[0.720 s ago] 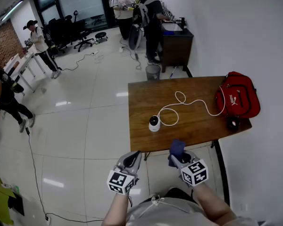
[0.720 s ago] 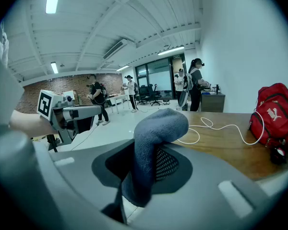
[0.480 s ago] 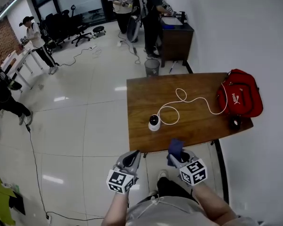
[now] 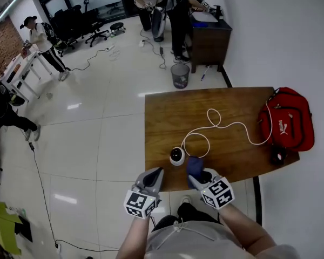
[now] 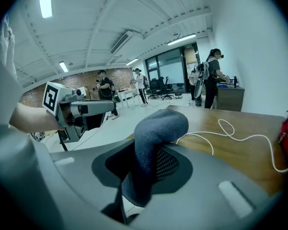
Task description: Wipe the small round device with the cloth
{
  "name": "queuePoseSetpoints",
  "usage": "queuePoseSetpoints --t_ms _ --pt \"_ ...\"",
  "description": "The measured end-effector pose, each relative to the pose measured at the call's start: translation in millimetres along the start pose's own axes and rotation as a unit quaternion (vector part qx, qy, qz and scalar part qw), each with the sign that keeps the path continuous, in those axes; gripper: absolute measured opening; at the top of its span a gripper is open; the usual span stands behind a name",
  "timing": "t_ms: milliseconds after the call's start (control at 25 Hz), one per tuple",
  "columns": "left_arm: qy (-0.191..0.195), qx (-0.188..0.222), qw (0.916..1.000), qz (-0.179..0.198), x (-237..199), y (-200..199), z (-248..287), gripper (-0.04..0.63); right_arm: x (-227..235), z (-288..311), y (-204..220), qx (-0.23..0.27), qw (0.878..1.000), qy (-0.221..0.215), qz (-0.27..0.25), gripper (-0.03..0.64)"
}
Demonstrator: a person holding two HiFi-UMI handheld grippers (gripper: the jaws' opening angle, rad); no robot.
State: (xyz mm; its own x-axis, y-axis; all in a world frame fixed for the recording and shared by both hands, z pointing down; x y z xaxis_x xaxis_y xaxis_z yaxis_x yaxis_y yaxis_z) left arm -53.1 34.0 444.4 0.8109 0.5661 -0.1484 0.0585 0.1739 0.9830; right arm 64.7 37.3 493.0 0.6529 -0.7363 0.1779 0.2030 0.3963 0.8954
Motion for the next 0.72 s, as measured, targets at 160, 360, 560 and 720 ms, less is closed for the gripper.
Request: queuePoseSetpoints --t_ms 160,360,560,720 --pt "0.006 -0.021 0.9998 -0.003 -4.4 20.4 36.1 0.006 22.7 23.3 -2.8 -0.009 1.000 -0.023 -0.014 0.103" --pt "0.015 -0.039 0.9991 -0.008 -16.5 34.7 74.7 0.006 32.9 44.4 -8.2 -0.001 0.999 -0.045 -0.010 0.103" --pt "0.033 -0.059 0.9974 -0.024 -33.1 46.0 100.7 0.006 31.8 68.5 6.3 -0.020 0.998 -0.062 0.018 0.103" --pt "0.051 -0.075 0.9955 -0.027 -32.3 57.0 109.2 0.006 31.6 76.5 25.3 -0.034 0.995 -0.069 0.058 0.103"
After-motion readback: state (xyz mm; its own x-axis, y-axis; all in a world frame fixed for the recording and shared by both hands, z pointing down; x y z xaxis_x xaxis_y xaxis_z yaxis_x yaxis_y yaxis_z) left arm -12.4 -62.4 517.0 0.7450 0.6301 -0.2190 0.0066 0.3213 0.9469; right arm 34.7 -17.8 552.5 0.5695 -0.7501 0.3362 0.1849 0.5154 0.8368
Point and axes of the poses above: the fingertips, and each gripper's own axes: z forward along the fingers, x to its right, y out of its underside, the point moved 1 cm from there along -z, backward along the fingers, and after that the axes turned 7 degrees about x, right-handed, at the moved point
